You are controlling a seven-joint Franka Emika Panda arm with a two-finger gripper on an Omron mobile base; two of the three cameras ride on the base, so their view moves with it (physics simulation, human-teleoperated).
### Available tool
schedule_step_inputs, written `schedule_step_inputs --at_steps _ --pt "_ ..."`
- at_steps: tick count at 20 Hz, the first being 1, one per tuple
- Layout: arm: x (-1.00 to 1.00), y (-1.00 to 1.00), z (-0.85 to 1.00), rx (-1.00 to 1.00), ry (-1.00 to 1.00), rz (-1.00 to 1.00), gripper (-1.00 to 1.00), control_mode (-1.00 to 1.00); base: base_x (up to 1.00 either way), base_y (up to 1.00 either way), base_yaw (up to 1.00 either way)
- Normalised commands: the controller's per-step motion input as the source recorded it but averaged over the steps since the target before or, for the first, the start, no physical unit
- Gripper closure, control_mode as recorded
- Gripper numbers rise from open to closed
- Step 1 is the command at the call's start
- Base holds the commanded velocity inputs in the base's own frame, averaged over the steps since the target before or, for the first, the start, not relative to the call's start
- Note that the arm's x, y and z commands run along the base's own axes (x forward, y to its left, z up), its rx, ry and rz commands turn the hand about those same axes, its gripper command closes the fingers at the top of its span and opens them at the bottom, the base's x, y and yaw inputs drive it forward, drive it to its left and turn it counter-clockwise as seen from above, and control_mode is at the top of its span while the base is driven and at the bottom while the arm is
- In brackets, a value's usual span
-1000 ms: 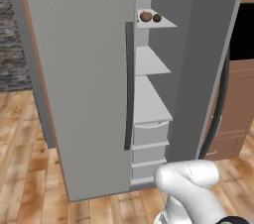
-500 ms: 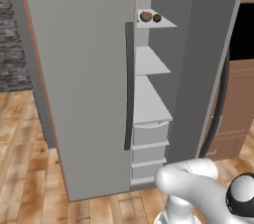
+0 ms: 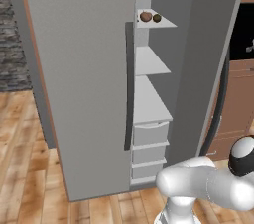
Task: Take the carrot and potato from the second highest rack and move them to the highest rack where the mushroom and kiwi are located, to maximize freezer space. Close the freezer door after rearranging.
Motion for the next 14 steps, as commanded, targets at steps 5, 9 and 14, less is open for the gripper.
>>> schedule_step_inputs --at_steps 5,9,14 --pt "0.95 0.27 -0.19 0.05 0.04 -0.01 -1.0 -1.0 0.0 0.0 0.0" --pt "0.37 0.41 -0.01 0.0 0.0 0.0 -1.0 -1.0 0.0 0.0 0.0" --pt "0.02 0.64 0.0 0.0 0.0 0.0 -1.0 -1.0 0.0 0.0 0.0"
